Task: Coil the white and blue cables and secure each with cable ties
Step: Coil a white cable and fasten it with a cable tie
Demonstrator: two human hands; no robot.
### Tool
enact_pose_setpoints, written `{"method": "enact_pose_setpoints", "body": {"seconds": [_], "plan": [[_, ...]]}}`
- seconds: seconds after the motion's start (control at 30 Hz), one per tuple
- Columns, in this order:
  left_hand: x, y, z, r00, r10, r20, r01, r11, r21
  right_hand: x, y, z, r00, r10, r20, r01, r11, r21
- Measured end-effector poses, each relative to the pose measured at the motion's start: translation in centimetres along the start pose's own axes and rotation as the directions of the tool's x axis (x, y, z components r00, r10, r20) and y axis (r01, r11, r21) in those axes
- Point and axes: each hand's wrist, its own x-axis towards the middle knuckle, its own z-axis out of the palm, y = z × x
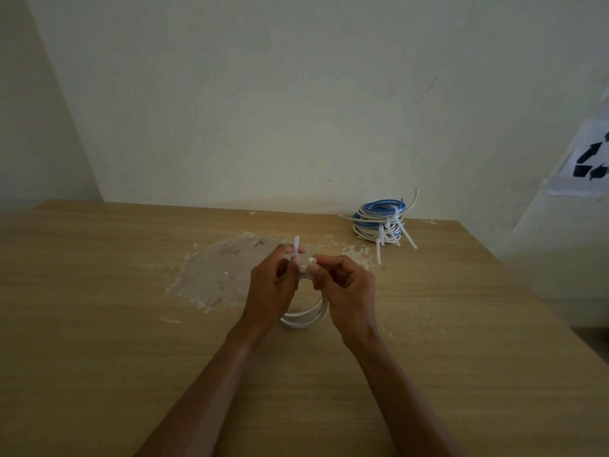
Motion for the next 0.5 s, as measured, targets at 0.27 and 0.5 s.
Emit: {"method": "enact_pose_setpoints", "body": {"seconds": [0.27, 0.5], "plan": [[-0.2, 0.6, 1.2, 0.99, 0.134, 0.04, -0.14, 0.927, 0.347, 0.0, 0.8, 0.4, 0.955, -0.043, -0.295, -0.003, 0.988, -0.154], [-0.4, -0.1, 1.5, 0.978, 0.178, 0.108, -0.209, 0.85, 0.483, 0.2, 1.6, 0.2, 0.965, -0.086, -0.247, 0.002, 0.947, -0.322]]}}
